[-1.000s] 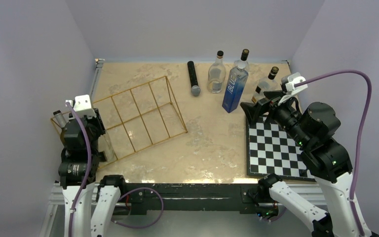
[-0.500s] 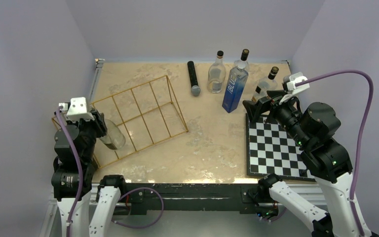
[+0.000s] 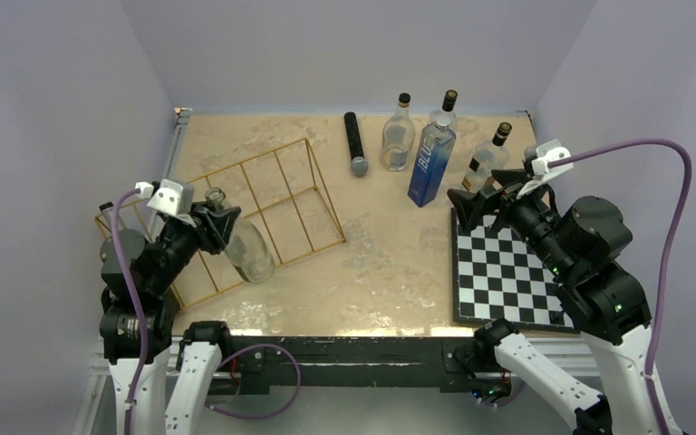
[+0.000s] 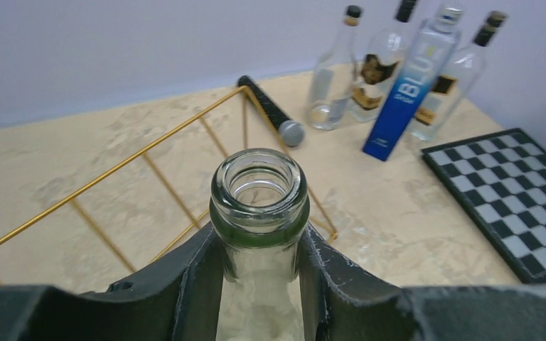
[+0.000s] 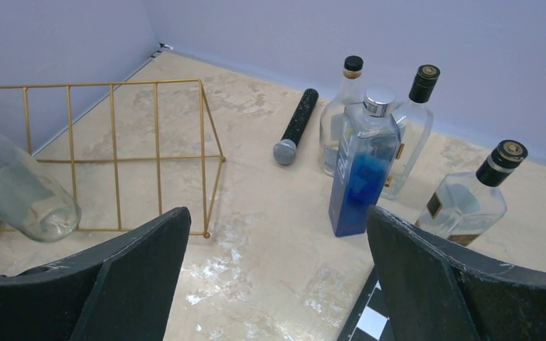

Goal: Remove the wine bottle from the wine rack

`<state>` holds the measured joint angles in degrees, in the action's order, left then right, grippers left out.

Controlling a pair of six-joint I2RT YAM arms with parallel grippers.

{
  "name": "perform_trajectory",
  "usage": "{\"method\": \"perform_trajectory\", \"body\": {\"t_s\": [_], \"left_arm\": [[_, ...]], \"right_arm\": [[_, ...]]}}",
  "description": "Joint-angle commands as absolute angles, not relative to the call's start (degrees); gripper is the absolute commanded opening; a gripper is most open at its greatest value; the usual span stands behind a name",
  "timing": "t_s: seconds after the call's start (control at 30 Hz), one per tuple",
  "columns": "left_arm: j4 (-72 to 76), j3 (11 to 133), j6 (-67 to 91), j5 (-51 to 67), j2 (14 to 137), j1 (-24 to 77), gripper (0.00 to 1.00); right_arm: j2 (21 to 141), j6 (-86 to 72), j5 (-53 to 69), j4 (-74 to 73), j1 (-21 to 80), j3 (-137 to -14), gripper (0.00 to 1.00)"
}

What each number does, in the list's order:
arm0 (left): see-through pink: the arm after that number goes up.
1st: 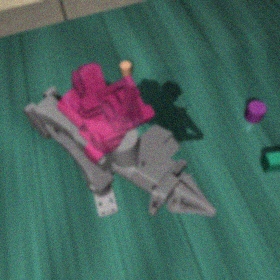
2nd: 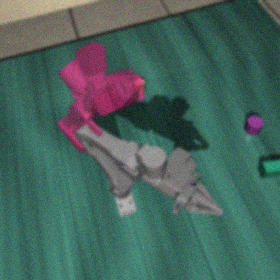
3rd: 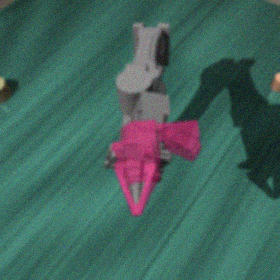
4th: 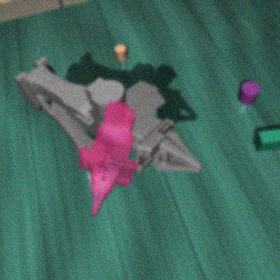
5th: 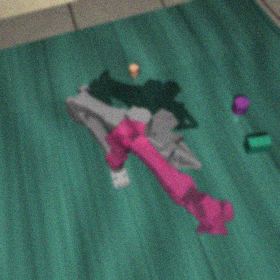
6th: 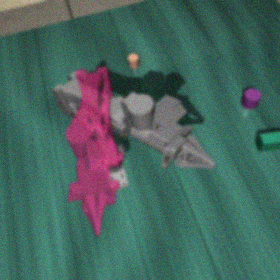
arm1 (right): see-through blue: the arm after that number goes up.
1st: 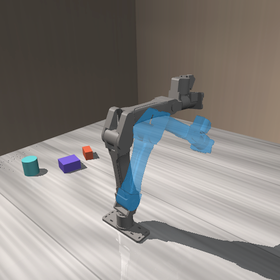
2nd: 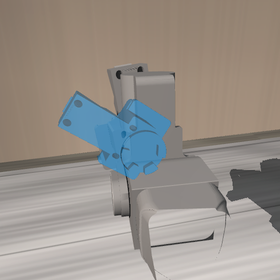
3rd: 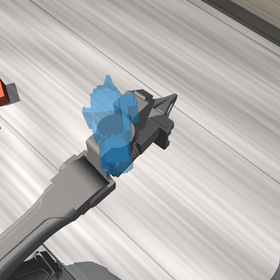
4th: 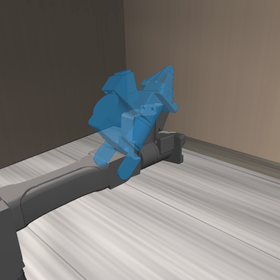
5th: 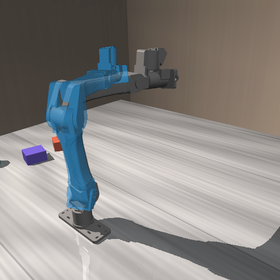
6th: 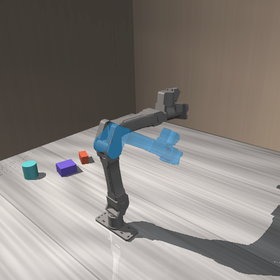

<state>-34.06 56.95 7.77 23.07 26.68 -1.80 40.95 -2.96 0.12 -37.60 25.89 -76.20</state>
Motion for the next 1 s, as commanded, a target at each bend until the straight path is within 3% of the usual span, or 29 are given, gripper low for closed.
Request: {"method": "perform_trajectory", "body": {"t_s": [0.0, 0.27, 0.8, 0.97], "left_arm": [[-11.8, 56.3, 15.6, 38.5, 26.3, -1.7, 0.0], [-1.0, 49.0, 19.6, 40.2, 28.0, 5.1, 0.0], [8.9, 49.1, 4.1, 18.7, 48.2, 44.9, 0.0], [13.4, 49.1, 0.3, 14.9, 54.7, 52.7, 0.0]], "right_arm": [[38.9, -3.7, 4.5, -34.2, 26.0, -73.7, 0.99], [36.6, -7.1, 8.5, -31.8, 26.0, -66.6, 0.99], [36.2, -7.3, 7.9, -31.1, 26.0, -65.9, 0.99], [35.6, -7.0, 7.7, -31.7, 26.0, -65.5, 0.99]]}}
